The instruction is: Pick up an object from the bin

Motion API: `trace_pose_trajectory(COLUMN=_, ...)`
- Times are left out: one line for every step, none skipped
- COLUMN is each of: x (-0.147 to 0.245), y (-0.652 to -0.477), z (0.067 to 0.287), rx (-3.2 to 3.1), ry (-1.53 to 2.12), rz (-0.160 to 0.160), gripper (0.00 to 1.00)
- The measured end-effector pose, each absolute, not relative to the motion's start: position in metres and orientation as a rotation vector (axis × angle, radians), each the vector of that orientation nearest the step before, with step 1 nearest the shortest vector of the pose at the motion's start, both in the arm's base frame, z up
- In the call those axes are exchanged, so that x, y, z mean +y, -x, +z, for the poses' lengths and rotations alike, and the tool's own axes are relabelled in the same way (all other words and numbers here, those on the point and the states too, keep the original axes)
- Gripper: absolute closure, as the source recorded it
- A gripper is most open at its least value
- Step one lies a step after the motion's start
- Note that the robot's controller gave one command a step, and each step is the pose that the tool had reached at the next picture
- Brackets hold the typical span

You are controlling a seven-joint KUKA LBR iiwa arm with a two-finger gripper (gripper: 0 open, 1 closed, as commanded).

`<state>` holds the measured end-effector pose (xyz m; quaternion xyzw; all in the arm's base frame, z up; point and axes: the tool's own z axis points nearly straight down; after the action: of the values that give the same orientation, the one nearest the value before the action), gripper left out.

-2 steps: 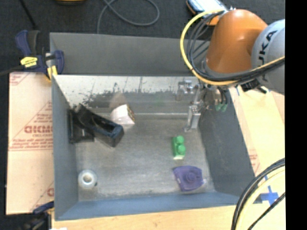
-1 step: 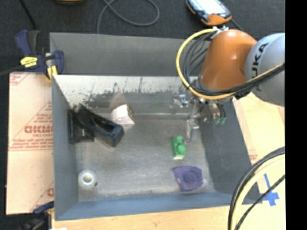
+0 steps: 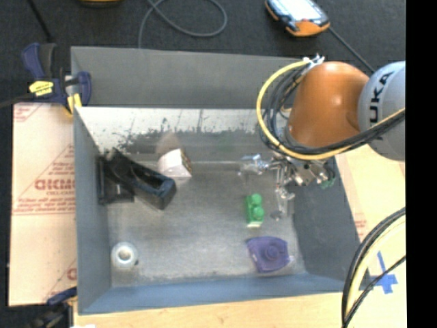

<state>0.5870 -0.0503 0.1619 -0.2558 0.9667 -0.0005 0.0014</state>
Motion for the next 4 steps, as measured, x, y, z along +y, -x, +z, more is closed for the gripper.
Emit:
trace_pose_trajectory(x=-0.076, y=-0.603, z=0.134, rx=3.034, ry=0.8, rz=-0.002, gripper=0.0)
trace_pose_trajectory(x=-0.07, y=-0.594, z=0.087, rx=2.864, ry=1.272, rz=-0.007, gripper=0.0)
trace_pose_trajectory(x=-0.065, y=-0.597, z=0.073, rx=2.697, ry=1.593, rz=-0.007, gripper=1.0)
trace_pose_trajectory(x=-0.065, y=-0.597, z=0.073, rx=2.697, ry=1.592, rz=-0.007, gripper=1.0)
